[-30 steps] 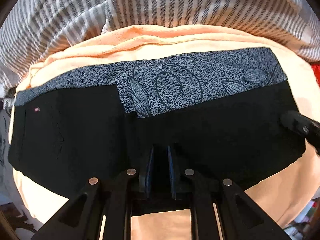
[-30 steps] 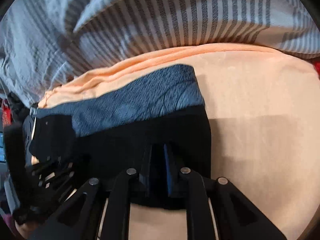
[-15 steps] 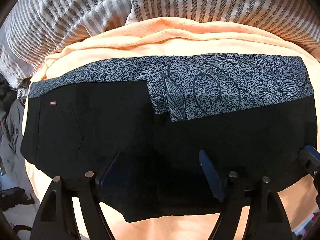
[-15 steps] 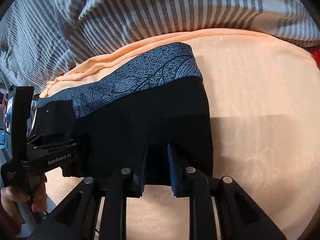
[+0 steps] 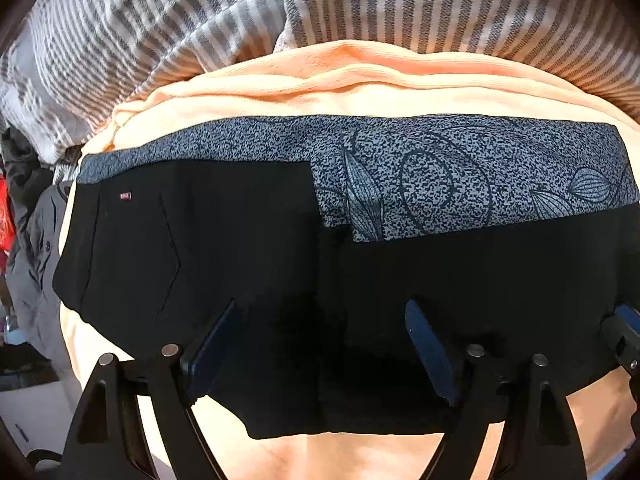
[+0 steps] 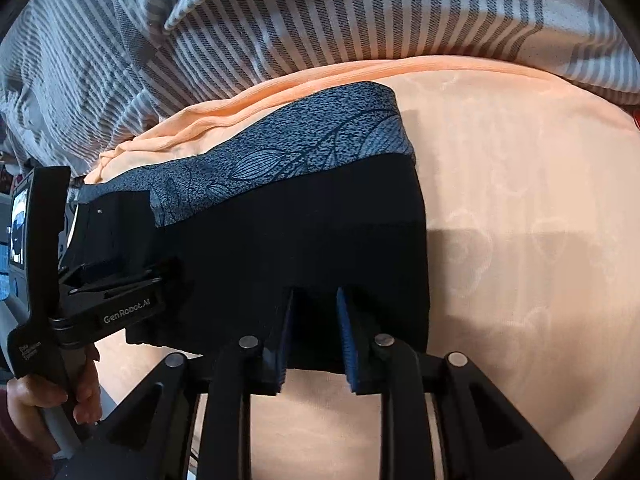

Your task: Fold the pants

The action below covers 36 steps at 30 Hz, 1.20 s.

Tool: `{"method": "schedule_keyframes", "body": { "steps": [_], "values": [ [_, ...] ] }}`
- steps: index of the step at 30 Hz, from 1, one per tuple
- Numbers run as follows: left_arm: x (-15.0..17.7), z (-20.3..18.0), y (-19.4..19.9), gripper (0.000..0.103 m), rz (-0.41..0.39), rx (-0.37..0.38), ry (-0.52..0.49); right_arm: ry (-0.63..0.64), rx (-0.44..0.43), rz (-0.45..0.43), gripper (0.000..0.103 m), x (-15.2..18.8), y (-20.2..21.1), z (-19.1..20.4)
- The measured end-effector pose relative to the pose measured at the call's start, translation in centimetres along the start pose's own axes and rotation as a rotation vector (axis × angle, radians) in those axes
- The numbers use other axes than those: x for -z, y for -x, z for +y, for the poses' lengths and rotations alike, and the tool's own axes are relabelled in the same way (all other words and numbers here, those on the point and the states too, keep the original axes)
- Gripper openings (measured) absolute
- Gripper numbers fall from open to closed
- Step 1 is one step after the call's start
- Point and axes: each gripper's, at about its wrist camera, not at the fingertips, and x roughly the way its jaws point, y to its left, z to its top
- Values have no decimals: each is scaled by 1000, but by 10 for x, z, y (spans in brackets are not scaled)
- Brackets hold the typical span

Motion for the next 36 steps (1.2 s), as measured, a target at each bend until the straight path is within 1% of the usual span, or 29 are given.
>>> {"method": "schedule_keyframes", "body": {
  "steps": [1, 3, 4, 5, 6, 9, 12, 14, 17, 19, 20, 21, 23, 24, 26, 27, 28, 29, 31, 34, 36],
  "values": [
    [1, 1, 1, 85, -2, 2, -1, 7, -7, -3, 38, 1, 0, 2],
    [1, 4, 3, 85, 0, 14, -2, 28, -8, -3, 53, 1, 0, 7],
    [1, 5, 5, 85, 2, 23, -7, 38, -5, 0, 57, 1, -1, 11],
    [2, 7, 7, 85, 2, 32, -14, 40, 4, 2, 64, 1, -2, 16],
    [1, 10, 9, 85, 0, 42, -24, 33, 26, 3, 67, 0, -2, 21],
    [0, 29, 15, 85, -22, 77, -40, 11, 87, 8, 67, -2, 0, 31],
    [1, 52, 22, 85, -27, 113, -35, -48, 81, 2, 67, -5, 5, 40],
    [3, 68, 25, 85, -39, 116, -37, -68, 78, -8, 68, -7, 6, 50],
    [5, 92, 25, 85, -60, 115, -30, -59, 74, -28, 68, -8, 5, 74],
    [7, 108, 23, 85, -58, 122, -7, -29, 62, -48, 67, -11, 3, 93],
    [9, 118, 21, 85, -52, 128, 12, -18, 51, -57, 62, -12, 2, 99],
    [11, 126, 19, 85, -46, 135, 34, -5, 30, -61, 51, -15, -1, 107],
    [14, 145, 13, 85, -45, 151, 77, -7, 3, -47, 44, -19, -10, 115],
    [16, 155, 11, 85, -47, 159, 101, -15, -7, -24, 42, -20, -20, 117],
    [21, 171, 4, 85, -43, 176, 150, -32, -16, 46, 41, -14, -42, 116],
    [24, 175, 2, 85, -40, 186, 169, -45, -12, 94, 40, -7, -56, 114],
    [27, 184, -2, 85, -36, 203, 195, -38, -11, 89, 40, 0, -61, 112],
    [30, 191, -4, 85, -38, 215, 215, -11, -6, 56, 40, 5, -59, 115],
    [38, 199, -4, 85, -44, 234, 251, 69, 28, 50, 40, 11, -56, 124],
    [49, 216, -10, 85, -40, 265, 308, 141, 81, 76, 40, 14, -56, 137],
    [59, 228, -13, 85, -41, 288, 357, 165, 102, 98, 40, 13, -57, 145]
  ]
}}
